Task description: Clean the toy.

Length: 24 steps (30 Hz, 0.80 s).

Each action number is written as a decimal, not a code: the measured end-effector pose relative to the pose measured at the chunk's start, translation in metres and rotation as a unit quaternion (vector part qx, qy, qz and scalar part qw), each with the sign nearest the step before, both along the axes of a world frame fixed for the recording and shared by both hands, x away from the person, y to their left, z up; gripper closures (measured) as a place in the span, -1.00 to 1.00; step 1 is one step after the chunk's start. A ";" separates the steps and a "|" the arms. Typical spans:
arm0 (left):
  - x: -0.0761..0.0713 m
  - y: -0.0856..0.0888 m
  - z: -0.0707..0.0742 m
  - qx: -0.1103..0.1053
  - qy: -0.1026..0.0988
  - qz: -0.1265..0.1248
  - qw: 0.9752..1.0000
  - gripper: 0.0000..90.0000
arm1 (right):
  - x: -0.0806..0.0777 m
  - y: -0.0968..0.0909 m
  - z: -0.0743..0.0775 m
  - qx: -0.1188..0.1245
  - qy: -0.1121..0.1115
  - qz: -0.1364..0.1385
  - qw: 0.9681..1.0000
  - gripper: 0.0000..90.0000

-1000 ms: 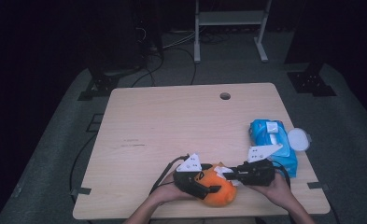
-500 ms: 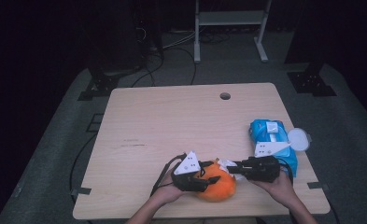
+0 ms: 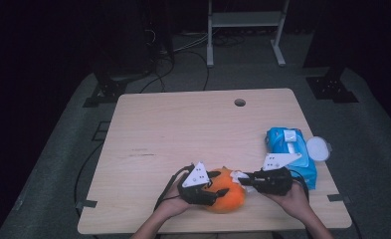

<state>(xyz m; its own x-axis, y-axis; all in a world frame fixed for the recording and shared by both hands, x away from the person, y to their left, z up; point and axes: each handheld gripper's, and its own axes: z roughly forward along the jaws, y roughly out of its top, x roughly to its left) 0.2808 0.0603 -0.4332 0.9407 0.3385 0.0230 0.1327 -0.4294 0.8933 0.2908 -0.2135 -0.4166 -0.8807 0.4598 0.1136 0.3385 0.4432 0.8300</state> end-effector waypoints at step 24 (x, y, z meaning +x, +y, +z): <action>0.002 -0.011 -0.001 0.073 0.000 -0.043 0.996 -0.37 | -0.005 0.001 0.001 0.018 0.020 0.043 0.999 0.74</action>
